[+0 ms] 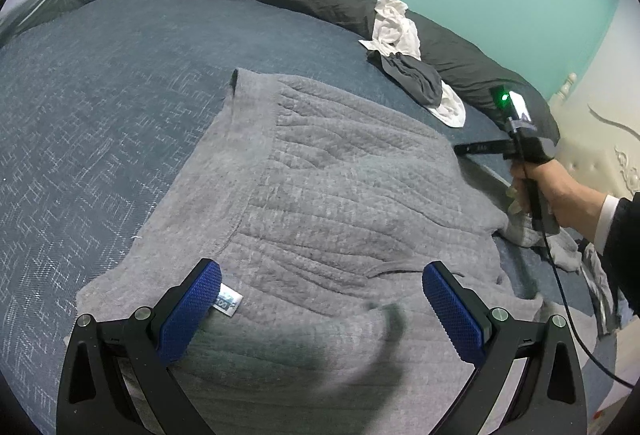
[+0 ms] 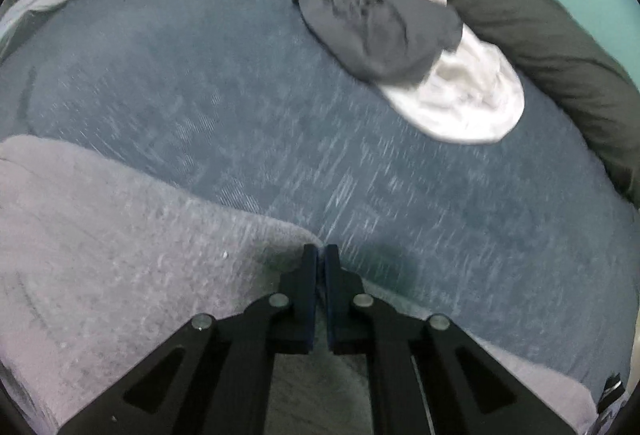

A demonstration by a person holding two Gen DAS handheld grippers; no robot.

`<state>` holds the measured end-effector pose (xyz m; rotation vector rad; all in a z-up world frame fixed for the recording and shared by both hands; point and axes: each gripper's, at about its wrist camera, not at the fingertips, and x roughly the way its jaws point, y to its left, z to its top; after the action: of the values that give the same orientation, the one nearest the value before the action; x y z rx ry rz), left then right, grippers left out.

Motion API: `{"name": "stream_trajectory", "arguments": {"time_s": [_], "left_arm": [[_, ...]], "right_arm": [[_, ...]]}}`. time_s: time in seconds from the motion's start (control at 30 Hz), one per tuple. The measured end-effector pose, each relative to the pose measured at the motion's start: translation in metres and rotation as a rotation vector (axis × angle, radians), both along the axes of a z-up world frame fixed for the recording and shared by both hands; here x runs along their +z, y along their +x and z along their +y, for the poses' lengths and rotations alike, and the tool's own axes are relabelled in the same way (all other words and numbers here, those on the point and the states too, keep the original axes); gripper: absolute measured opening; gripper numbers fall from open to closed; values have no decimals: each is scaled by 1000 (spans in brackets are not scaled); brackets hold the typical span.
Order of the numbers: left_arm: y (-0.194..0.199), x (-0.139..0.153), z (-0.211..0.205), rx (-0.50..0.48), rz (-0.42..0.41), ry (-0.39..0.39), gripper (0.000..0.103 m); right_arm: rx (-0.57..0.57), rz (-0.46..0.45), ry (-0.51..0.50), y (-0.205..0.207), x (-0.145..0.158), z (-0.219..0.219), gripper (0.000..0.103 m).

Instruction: Fold clothes

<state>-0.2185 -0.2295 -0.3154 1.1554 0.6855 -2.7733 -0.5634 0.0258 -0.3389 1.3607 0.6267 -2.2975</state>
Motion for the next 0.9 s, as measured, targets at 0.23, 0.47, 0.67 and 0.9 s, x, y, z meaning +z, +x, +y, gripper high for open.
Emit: {"name": "stream_trajectory", "arguments": {"time_s": [0.23, 0.47, 0.67, 0.9], "left_arm": [[3, 0, -10, 35, 2, 26, 103], [8, 4, -22, 72, -2, 8, 103], [13, 1, -43, 127, -29, -7, 103], [19, 0, -58, 149, -35, 1, 103]], "right_arm": [[-60, 86, -151, 5, 39, -4, 20], [253, -5, -257, 46, 54, -88, 41], [453, -42, -239, 78, 43, -154, 42], [572, -45, -157, 103, 21, -208, 46]]}}
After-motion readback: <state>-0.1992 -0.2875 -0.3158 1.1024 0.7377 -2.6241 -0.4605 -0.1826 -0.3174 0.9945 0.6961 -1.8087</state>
